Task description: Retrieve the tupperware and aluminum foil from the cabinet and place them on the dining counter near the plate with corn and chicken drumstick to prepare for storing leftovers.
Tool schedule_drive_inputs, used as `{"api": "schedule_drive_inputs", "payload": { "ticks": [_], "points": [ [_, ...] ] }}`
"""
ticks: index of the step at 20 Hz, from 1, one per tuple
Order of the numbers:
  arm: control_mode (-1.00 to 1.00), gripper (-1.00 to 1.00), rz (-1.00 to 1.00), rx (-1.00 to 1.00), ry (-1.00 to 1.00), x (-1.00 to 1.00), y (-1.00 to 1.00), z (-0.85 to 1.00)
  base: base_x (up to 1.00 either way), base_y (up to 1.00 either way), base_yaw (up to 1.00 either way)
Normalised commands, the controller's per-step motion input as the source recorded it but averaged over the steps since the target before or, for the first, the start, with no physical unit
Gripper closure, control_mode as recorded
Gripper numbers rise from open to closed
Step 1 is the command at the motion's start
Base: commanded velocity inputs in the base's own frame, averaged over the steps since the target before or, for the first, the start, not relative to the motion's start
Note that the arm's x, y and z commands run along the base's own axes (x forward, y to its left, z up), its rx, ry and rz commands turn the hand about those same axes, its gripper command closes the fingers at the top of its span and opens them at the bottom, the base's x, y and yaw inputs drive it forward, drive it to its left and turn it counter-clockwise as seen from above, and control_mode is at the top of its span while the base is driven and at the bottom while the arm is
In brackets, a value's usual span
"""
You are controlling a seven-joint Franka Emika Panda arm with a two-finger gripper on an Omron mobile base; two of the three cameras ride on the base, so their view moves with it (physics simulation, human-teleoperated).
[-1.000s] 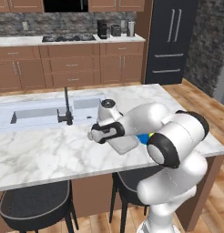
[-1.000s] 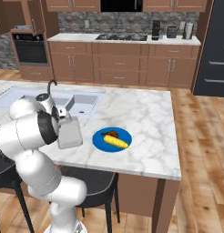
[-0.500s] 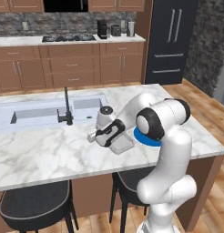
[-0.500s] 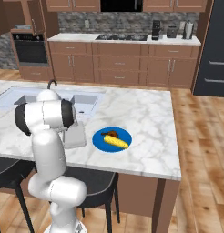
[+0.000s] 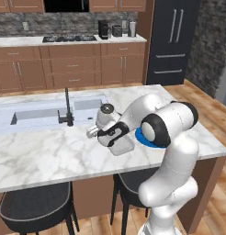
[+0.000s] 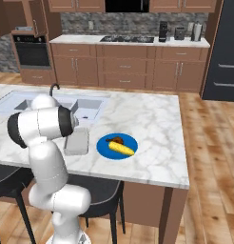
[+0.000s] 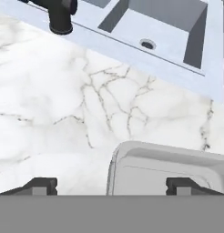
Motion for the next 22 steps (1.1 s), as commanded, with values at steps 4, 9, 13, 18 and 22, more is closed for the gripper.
{"api": "schedule_drive_inputs", "payload": {
  "ticks": [4, 9, 13, 18, 22],
  "points": [
    [-1.0, -1.0, 0.0, 0.0, 0.0, -0.73, -0.5, 1.0, 0.0, 0.0, 0.0],
    [-1.0, -1.0, 0.03, 0.0, -0.04, -1.0, -0.69, 1.0, 0.0, 0.0, 0.0],
    [-1.0, -1.0, 0.03, 0.0, -0.01, -0.94, -0.68, 1.0, 0.0, 0.0, 0.0],
    [-1.0, -1.0, 0.02, 0.0, 0.0, -0.8, -0.62, 1.0, 0.0, 0.0, 0.0],
    [-1.0, -1.0, 0.01, 0.0, 0.0, -0.63, -0.54, 1.0, 0.0, 0.0, 0.0]
  ]
}}
